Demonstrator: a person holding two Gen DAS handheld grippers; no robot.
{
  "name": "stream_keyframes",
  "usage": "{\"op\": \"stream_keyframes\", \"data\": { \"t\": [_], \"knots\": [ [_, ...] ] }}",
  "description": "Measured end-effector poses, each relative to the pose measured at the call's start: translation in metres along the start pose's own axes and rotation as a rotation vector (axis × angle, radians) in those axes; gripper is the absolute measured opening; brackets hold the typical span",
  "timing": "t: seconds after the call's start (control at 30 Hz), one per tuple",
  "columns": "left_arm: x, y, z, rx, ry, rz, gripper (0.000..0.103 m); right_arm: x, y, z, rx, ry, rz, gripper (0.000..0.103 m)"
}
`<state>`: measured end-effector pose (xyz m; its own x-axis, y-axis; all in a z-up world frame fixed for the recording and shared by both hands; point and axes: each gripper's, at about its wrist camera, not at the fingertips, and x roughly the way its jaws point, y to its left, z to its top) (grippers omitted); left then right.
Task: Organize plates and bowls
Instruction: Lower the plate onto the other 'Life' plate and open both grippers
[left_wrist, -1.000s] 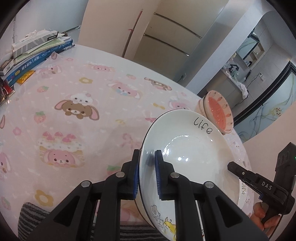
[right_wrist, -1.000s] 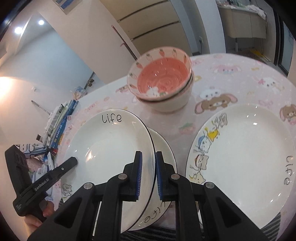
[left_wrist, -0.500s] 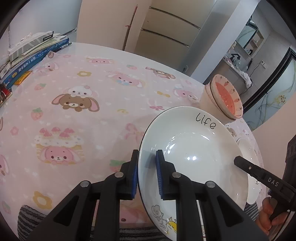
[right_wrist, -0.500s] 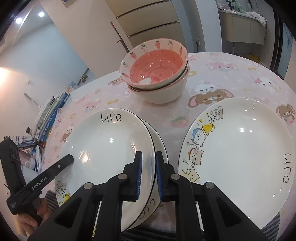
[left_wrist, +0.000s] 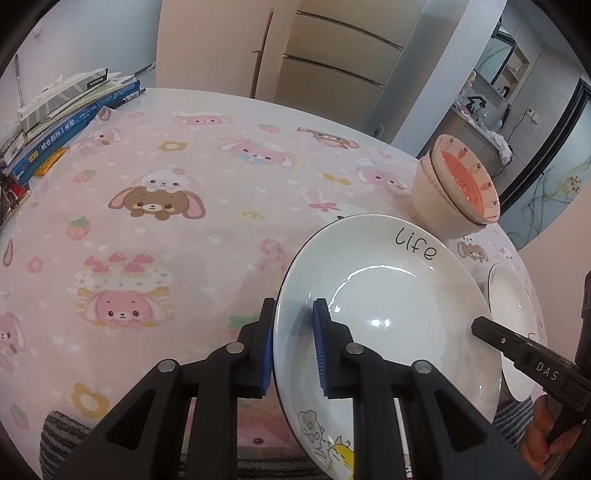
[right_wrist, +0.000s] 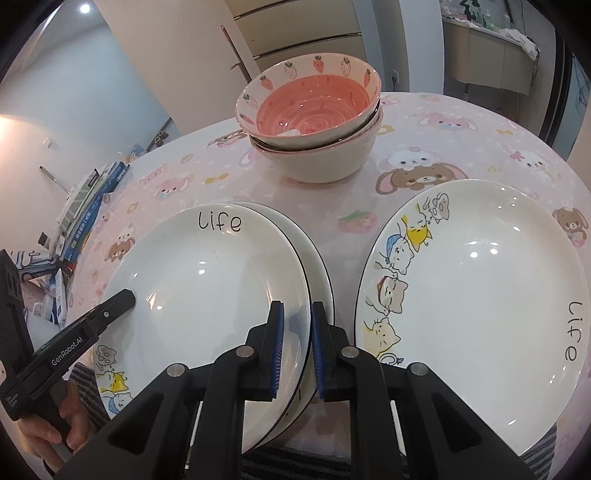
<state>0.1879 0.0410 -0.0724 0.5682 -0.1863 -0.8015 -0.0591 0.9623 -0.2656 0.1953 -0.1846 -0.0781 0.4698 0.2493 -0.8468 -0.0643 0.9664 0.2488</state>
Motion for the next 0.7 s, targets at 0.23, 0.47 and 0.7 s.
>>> {"op": "stream_keyframes", "data": {
  "t": [0.23, 0.47, 0.7],
  "knots": [
    [-0.001, -0.005, -0.002, 0.040, -0.029, 0.044, 0.018, 0.000, 0.011, -0.004, -0.067, -0.017, -0.061, 0.016],
    [-0.003, -0.009, -0.003, 0.069, -0.042, 0.074, 0.020, -0.002, 0.020, -0.009, -0.127, -0.020, -0.108, 0.018],
    [-0.005, -0.012, -0.005, 0.095, -0.041, 0.104, 0.020, -0.005, 0.026, -0.014, -0.172, -0.019, -0.144, 0.018]
  ]
}}
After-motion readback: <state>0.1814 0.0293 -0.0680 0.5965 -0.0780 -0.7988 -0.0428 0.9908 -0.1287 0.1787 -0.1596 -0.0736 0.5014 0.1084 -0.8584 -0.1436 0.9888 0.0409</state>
